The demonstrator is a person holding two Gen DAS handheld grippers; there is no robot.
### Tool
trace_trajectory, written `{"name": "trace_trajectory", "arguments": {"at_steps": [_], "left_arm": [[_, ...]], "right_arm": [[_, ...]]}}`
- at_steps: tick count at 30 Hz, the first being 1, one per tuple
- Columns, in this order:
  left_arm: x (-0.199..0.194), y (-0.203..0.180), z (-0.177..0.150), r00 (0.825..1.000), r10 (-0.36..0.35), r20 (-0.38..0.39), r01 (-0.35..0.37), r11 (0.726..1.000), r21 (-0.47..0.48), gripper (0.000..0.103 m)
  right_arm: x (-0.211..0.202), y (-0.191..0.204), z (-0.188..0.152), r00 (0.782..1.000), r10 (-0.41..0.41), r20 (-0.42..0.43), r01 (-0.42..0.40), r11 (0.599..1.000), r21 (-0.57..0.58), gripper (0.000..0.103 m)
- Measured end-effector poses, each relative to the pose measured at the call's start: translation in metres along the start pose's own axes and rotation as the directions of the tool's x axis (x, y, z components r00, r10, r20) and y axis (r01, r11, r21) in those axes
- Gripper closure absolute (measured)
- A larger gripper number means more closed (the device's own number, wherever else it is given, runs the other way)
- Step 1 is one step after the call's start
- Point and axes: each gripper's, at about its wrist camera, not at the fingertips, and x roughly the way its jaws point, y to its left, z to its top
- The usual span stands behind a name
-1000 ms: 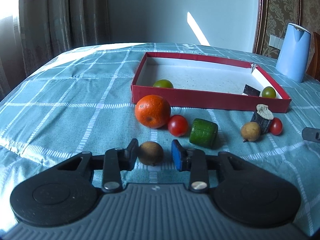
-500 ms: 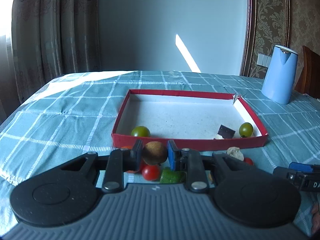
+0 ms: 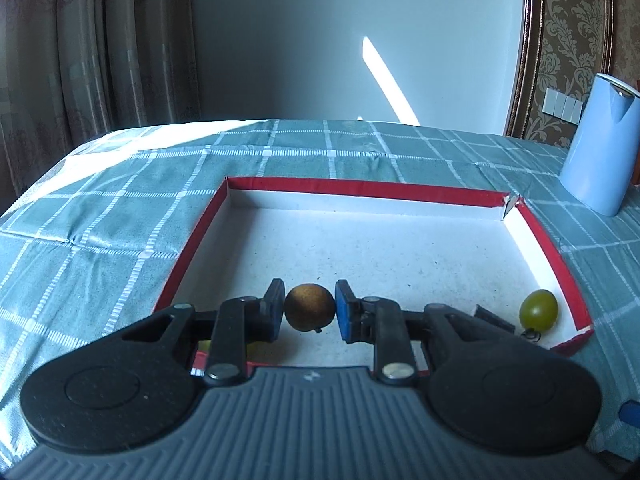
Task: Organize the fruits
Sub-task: 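Carry the kiwi into the tray with the left gripper and release, then close the right gripper on the red cherry tomato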
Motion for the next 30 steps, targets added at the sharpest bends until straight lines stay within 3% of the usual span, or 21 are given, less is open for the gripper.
{"name": "trace_trajectory", "arguments": {"at_steps": [8,11,12,15,22,24,26,30], "left_arm": [[-0.02,0.006,-0.008,0.999,-0.01,0.045,0.01,1.0,-0.002,0.066],[-0.051,0.015,-0.016,0.994,0.005,0.11,-0.004,1.0,-0.011,0.037],[-0.06,0.019,-0.02,0.992,0.013,0.129,-0.011,1.0,-0.02,0.023],[-0.092,0.043,-0.037,0.98,0.066,0.19,-0.055,0.997,-0.061,0.012],[-0.101,0.101,-0.073,0.966,0.197,0.167,-0.167,0.97,-0.178,0.008],[-0.097,0.116,-0.082,0.962,0.224,0.157,-0.19,0.959,-0.209,0.008],[-0.094,0.126,-0.088,0.96,0.238,0.146,-0.199,0.95,-0.24,0.008],[-0.094,0.138,-0.09,0.971,0.194,0.138,-0.146,0.943,-0.299,0.007]], "right_arm": [[0.001,0.001,0.0,1.0,-0.001,-0.004,0.001,1.0,-0.005,0.007],[0.001,0.001,0.0,1.0,-0.001,-0.005,0.001,1.0,-0.005,0.007],[0.001,0.001,0.0,1.0,-0.001,-0.005,0.001,1.0,-0.006,0.007],[0.001,0.002,-0.001,1.0,-0.004,-0.005,0.004,1.0,-0.016,0.006],[-0.002,0.026,-0.002,1.0,0.009,0.008,-0.007,0.985,-0.17,0.007],[-0.001,0.039,-0.004,1.0,0.011,0.005,-0.009,0.963,-0.27,0.007],[0.004,0.056,-0.007,1.0,0.013,-0.003,-0.013,0.912,-0.41,0.007],[0.016,0.067,0.001,0.999,0.035,-0.04,-0.051,0.848,-0.527,0.008]]}}
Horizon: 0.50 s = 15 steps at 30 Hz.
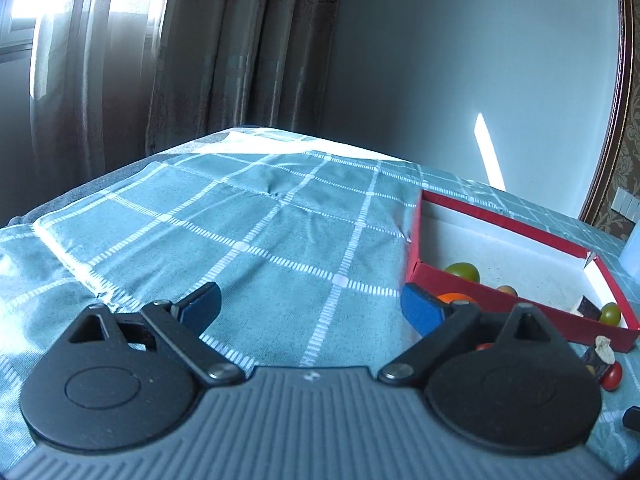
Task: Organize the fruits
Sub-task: 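Close the right gripper on the red cherry tomato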
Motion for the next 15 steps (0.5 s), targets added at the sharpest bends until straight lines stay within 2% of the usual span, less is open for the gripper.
{"name": "trace_trajectory", "arguments": {"at_steps": [1,4,6,10,12,14,15], "left_arm": [[0.0,0.001,0.0,1.0,-0.008,0.0,0.008,1.0,-0.006,0.007],[-0.001,0.003,-0.001,1.0,-0.03,0.0,0.03,0.999,-0.022,0.006],[-0.001,0.005,-0.002,0.999,-0.043,0.0,0.043,0.998,-0.035,0.006],[-0.001,0.008,-0.002,0.998,-0.065,0.001,0.065,0.996,-0.053,0.006],[-0.001,0.008,-0.001,0.998,-0.067,-0.003,0.067,0.997,-0.05,0.006],[0.0,0.007,-0.001,0.998,-0.069,-0.005,0.069,0.997,-0.045,0.006],[0.0,0.007,-0.002,0.997,-0.071,-0.006,0.07,0.997,-0.044,0.006]], "right_arm": [[0.003,-0.002,0.003,1.0,0.024,-0.006,-0.024,1.0,-0.01,0.008],[0.019,-0.005,0.011,0.997,0.059,-0.047,-0.061,0.997,-0.05,0.022],[0.029,-0.007,0.013,0.994,0.072,-0.08,-0.077,0.995,-0.063,0.046],[0.037,-0.012,0.013,0.993,0.093,-0.077,-0.097,0.993,-0.06,0.049],[0.038,-0.013,0.012,0.991,0.115,-0.075,-0.119,0.991,-0.053,0.065],[0.038,-0.012,0.013,0.989,0.129,-0.074,-0.133,0.99,-0.054,0.076],[0.037,-0.01,0.013,0.99,0.118,-0.072,-0.123,0.99,-0.066,0.078]]}}
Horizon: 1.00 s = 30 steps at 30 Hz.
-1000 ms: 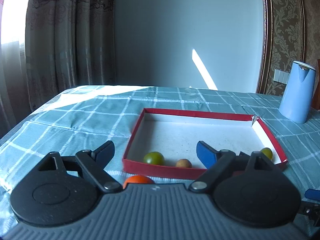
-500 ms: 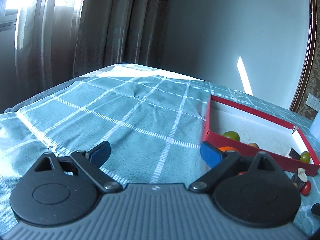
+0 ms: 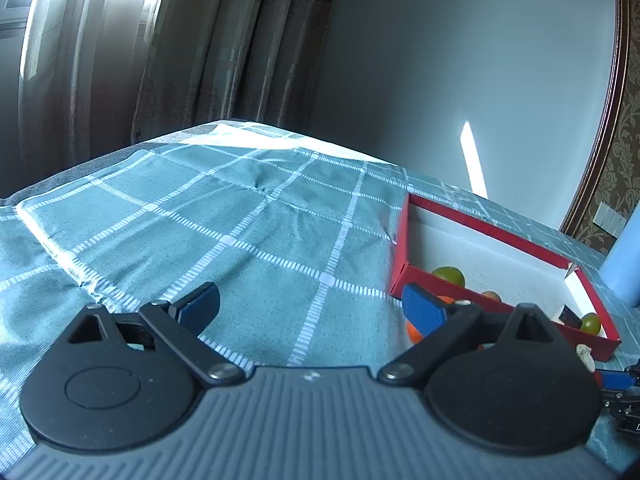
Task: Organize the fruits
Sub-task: 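Close the right gripper on the red cherry tomato, then lower the cherry tomato into the tray with the right gripper and open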
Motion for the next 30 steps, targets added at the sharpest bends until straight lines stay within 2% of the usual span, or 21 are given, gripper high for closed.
{"name": "trace_trajectory", "arguments": {"at_steps": [6,9,12,18,24,28,30], "left_arm": [[0.001,0.0,0.0,1.0,-0.001,0.0,0.001,1.0,-0.001,0.005],[0.002,-0.001,-0.001,1.0,0.0,-0.004,0.0,1.0,0.008,0.005],[0.002,-0.002,-0.002,1.0,0.005,-0.002,-0.005,1.0,0.015,0.005],[0.002,0.0,-0.002,1.0,0.001,-0.012,-0.001,1.0,0.009,0.005],[0.004,-0.001,-0.002,1.0,-0.009,-0.024,0.009,1.0,0.013,0.005],[0.006,-0.002,-0.002,0.999,-0.018,-0.04,0.019,1.0,0.019,0.004],[0.006,-0.002,-0.002,0.999,-0.019,-0.045,0.02,1.0,0.021,0.004]], "right_arm": [[-0.018,0.002,-0.001,0.999,-0.018,0.045,0.017,0.999,0.027,0.079],[-0.033,-0.009,0.006,0.991,-0.071,0.115,0.06,0.994,0.093,0.079],[-0.031,-0.023,0.017,0.98,-0.129,0.15,0.104,0.981,0.161,0.079],[-0.004,-0.041,0.031,0.97,-0.191,0.151,0.153,0.961,0.23,0.079],[0.017,-0.051,0.03,0.975,-0.19,0.116,0.15,0.945,0.292,0.079],[0.009,-0.054,0.026,0.971,-0.202,0.129,0.15,0.932,0.329,0.069],[-0.001,-0.054,0.02,0.965,-0.221,0.139,0.157,0.917,0.366,0.043]]}}
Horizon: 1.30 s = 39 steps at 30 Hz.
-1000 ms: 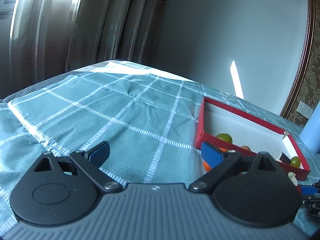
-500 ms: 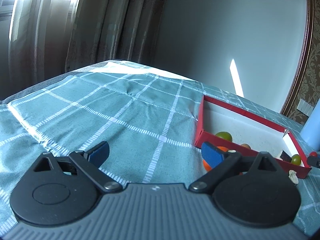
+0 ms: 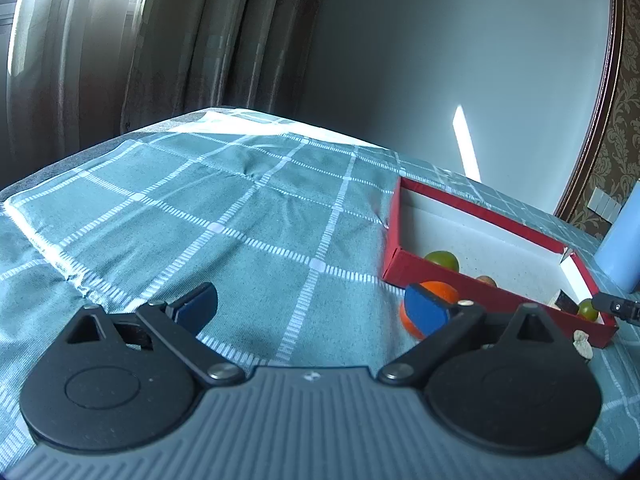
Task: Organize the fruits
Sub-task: 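Lower the cherry tomato into the tray with the right gripper and open, then move the left gripper to the orange and close on it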
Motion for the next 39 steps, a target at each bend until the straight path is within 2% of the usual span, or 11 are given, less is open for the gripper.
{"name": "trace_trajectory", "arguments": {"at_steps": [2,5,9,11,14,20,26,31,34,36,39], "left_arm": [[0.0,-0.001,0.0,1.0,-0.006,-0.001,0.006,1.0,0.004,0.003],[0.0,-0.004,-0.001,1.0,-0.014,-0.005,0.014,1.0,0.027,0.003],[-0.007,-0.019,-0.004,0.999,-0.021,0.024,0.018,0.994,0.107,0.003],[-0.01,-0.032,-0.006,0.999,-0.018,0.045,0.01,0.984,0.179,0.003],[-0.01,-0.046,-0.006,0.998,-0.01,0.068,-0.007,0.971,0.238,0.003],[0.008,-0.072,-0.003,0.999,-0.011,0.036,-0.002,0.943,0.332,0.002],[0.028,-0.091,-0.003,1.0,0.001,0.007,-0.004,0.927,0.374,0.002],[0.041,-0.09,-0.005,0.999,0.025,-0.038,-0.009,0.935,0.355,0.012],[0.047,-0.083,-0.004,0.997,0.011,-0.074,0.013,0.95,0.313,0.03],[0.047,-0.081,-0.003,0.996,-0.008,-0.084,0.032,0.955,0.293,0.034],[0.045,-0.084,-0.006,0.997,-0.025,-0.079,0.048,0.951,0.305,0.046]], "right_arm": [[-0.014,-0.002,-0.005,0.999,-0.022,0.03,0.022,1.0,0.017,0.033],[-0.03,-0.002,-0.018,0.997,-0.065,0.029,0.064,0.998,0.024,0.033],[-0.037,0.003,-0.039,0.997,-0.051,-0.05,0.053,0.998,0.032,0.033],[-0.04,0.004,-0.041,0.999,-0.026,-0.048,0.028,0.999,0.044,0.032],[-0.039,0.005,-0.043,0.998,-0.018,-0.058,0.021,0.999,0.048,0.02],[-0.034,-0.008,-0.044,0.996,0.022,-0.088,-0.01,0.99,0.137,0.02],[-0.034,-0.014,-0.044,0.996,0.046,-0.082,-0.031,0.984,0.177,0.02],[-0.033,-0.018,-0.045,0.995,0.065,-0.079,-0.047,0.978,0.205,0.02],[-0.034,-0.019,-0.045,0.995,0.069,-0.076,-0.051,0.976,0.211,0.02],[-0.034,-0.019,-0.045,0.995,0.07,-0.075,-0.052,0.976,0.212,0.02],[-0.033,-0.02,-0.046,0.995,0.07,-0.074,-0.053,0.976,0.213,0.02]]}}
